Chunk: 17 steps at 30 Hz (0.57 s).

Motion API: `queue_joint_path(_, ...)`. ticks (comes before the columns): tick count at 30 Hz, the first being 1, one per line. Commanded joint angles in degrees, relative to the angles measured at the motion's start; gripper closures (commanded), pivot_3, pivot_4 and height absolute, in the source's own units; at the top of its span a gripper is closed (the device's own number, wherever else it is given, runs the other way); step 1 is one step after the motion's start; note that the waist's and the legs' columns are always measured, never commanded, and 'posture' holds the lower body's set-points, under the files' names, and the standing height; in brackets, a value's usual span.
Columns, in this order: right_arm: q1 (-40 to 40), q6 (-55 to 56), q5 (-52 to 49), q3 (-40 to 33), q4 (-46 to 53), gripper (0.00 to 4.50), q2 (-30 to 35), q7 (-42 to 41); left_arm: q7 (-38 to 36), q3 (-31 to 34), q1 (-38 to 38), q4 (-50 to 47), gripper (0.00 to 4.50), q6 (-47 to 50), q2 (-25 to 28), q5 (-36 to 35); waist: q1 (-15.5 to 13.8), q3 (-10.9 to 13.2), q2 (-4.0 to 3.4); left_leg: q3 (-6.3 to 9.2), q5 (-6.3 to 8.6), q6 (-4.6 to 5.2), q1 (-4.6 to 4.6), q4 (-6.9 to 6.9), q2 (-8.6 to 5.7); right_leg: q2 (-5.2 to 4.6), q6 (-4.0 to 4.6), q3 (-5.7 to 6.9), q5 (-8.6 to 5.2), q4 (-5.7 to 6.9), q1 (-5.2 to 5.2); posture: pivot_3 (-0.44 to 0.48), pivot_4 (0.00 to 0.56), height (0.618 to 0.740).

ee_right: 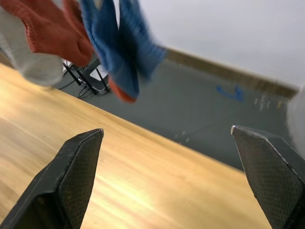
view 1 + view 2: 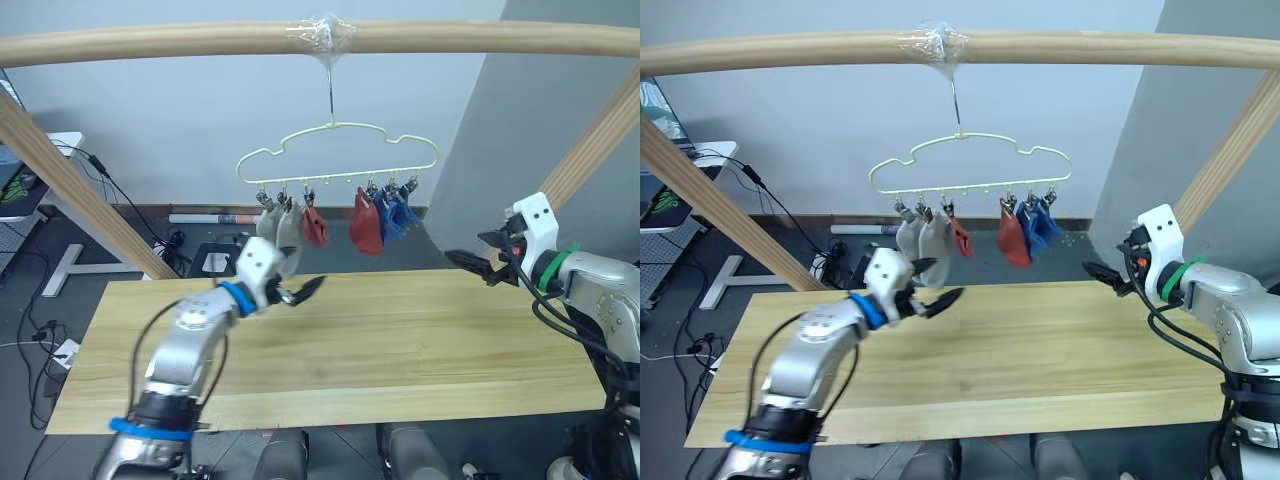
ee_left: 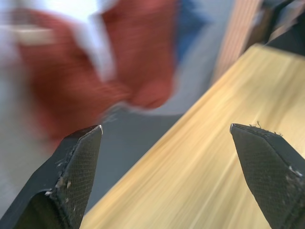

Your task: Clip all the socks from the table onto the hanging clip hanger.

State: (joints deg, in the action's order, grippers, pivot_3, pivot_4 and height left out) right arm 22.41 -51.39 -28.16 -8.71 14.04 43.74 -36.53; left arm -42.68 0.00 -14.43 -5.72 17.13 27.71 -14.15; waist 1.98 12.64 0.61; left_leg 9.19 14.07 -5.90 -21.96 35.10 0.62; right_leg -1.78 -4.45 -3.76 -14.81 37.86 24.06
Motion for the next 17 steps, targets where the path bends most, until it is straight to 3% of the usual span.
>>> queue_joint_path(1,-3.86,12.83,2.95,0.69,2.21,0.0,3.59,-8.16,-4.22,7.78,3.97,-5.7,0.03,3.54,8.5,-3.52,-0.16,0.04,0.09,-0.01,0.0,0.0,0.03,0.0,0.0,0.0,-0.04,-0.01,0.01,-0.02,-0.03,0.102,0.196,0.74)
queue_joint_path(4,-6.26,16.22,1.1,-2.03,2.64,0.0,4.61,-11.84,-7.62,16.53,7.31,-2.49,0.03,4.28,18.87,-4.13,-0.17,0.12,0.18,0.02,0.01,0.01,0.02,-0.03,0.11,0.09,-0.02,0.03,-0.01,-0.03,0.01,0.123,0.196,0.74)
queue_joint_path(7,-6.87,16.49,0.29,-3.43,2.78,0.0,5.25,-12.85,-8.6,20.43,8.68,1.55,0.03,3.69,22.88,-4.46,-0.34,0.15,0.18,0.01,0.01,0.01,0.03,-0.04,0.11,0.08,-0.01,0.01,-0.02,-0.01,0.0,0.134,0.187,0.74)
queue_joint_path(12,-7.5,16.96,-0.27,-4.5,3.08,0.0,5.76,-13.89,-9.41,23.6,7.98,4.45,0.03,3.27,24.36,-5.87,-0.89,0.13,0.19,0.01,0.01,0.01,0.0,-0.04,0.08,0.04,0.0,0.03,-0.01,-0.07,-0.01,0.144,0.173,0.74)
queue_joint_path(17,-7.99,17.58,-0.01,-4.18,3.16,0.0,5.23,-13.34,-7.48,22.73,6.31,5.72,0.03,3.32,23.9,-5.26,-1.5,0.13,0.2,0.04,0.0,0.0,-0.03,-0.04,0.09,0.05,0.14,0.06,0.08,-0.07,0.01,0.145,0.167,0.74)
